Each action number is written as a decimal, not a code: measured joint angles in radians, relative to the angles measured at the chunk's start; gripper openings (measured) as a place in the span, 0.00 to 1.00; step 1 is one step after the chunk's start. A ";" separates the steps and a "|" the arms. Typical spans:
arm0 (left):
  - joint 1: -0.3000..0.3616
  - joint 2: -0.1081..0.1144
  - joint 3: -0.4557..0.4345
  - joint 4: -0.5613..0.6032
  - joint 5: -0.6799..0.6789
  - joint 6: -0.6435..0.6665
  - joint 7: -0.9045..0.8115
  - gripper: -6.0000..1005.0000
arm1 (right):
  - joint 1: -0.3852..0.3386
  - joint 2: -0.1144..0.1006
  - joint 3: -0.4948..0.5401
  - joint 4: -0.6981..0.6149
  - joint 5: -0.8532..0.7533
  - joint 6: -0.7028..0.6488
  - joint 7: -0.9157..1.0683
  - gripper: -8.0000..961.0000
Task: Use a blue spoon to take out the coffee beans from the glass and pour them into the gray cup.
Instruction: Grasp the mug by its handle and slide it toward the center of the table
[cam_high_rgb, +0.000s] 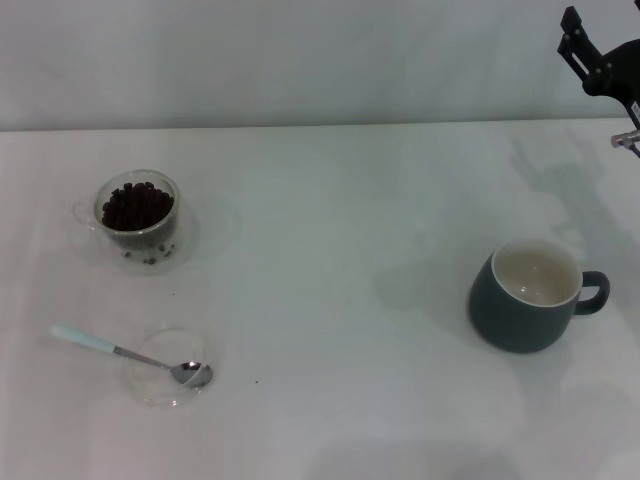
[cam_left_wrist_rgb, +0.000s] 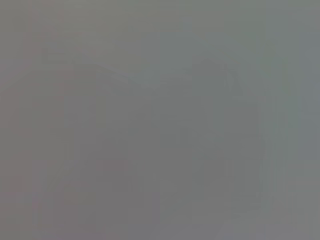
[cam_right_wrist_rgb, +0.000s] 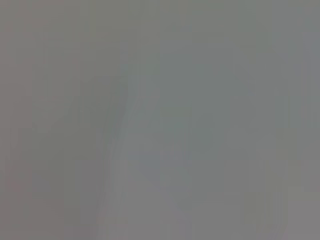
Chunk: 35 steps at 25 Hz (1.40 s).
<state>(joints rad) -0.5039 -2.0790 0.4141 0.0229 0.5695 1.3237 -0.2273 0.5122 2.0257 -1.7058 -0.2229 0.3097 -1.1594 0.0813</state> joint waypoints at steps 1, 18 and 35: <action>0.001 0.000 0.000 0.000 0.000 0.001 0.000 0.87 | -0.002 0.000 0.000 0.000 0.000 -0.009 0.000 0.91; 0.014 0.001 0.000 0.008 0.064 0.003 0.004 0.87 | -0.018 0.002 -0.020 0.002 0.000 -0.029 0.010 0.91; 0.092 0.003 -0.002 0.012 0.058 0.037 0.005 0.87 | -0.241 -0.048 -0.150 -0.095 -0.132 -0.152 0.124 0.91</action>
<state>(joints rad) -0.4123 -2.0763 0.4125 0.0347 0.6280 1.3610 -0.2224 0.2711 1.9775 -1.8556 -0.3180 0.1780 -1.3114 0.2056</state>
